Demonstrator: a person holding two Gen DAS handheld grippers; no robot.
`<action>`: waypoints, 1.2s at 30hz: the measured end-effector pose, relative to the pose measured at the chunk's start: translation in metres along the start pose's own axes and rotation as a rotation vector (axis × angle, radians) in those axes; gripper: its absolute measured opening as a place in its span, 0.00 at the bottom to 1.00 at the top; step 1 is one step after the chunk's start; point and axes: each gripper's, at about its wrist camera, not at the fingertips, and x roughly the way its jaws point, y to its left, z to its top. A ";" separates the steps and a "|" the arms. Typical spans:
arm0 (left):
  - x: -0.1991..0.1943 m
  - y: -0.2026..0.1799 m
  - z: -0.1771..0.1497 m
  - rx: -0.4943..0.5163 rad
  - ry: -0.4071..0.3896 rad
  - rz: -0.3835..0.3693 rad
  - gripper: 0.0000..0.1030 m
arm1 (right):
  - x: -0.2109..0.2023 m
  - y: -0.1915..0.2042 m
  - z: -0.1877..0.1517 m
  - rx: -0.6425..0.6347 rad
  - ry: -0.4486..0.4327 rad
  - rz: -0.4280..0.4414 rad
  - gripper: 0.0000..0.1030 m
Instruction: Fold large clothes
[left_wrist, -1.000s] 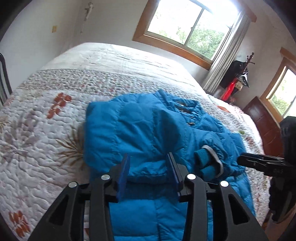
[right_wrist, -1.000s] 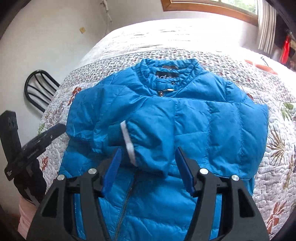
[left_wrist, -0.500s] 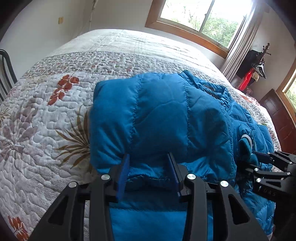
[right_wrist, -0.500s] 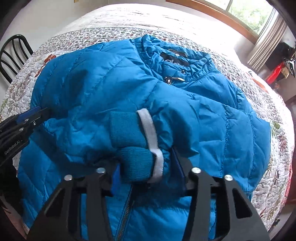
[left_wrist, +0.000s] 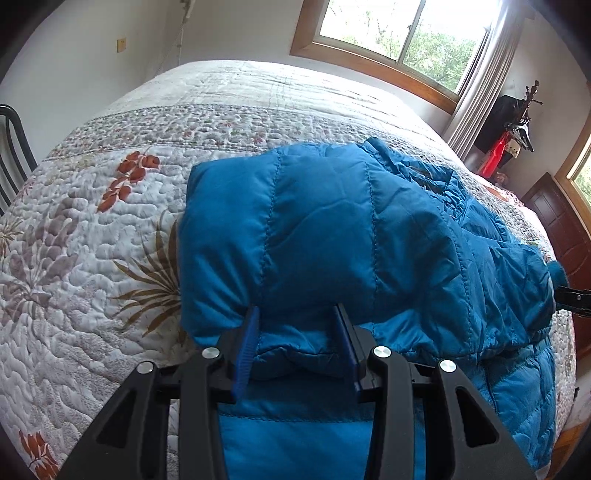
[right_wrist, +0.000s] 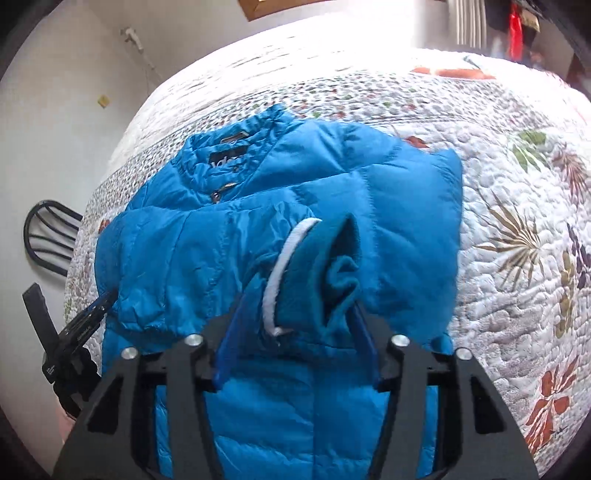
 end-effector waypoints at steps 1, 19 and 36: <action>-0.001 -0.001 0.000 0.009 0.003 0.006 0.40 | -0.004 -0.012 -0.001 0.031 -0.010 0.034 0.65; -0.009 -0.003 0.022 -0.030 -0.046 0.019 0.41 | 0.028 -0.023 0.019 -0.016 0.010 0.002 0.11; 0.012 -0.020 0.023 0.104 -0.055 0.129 0.43 | 0.022 -0.060 0.023 0.077 -0.042 -0.040 0.15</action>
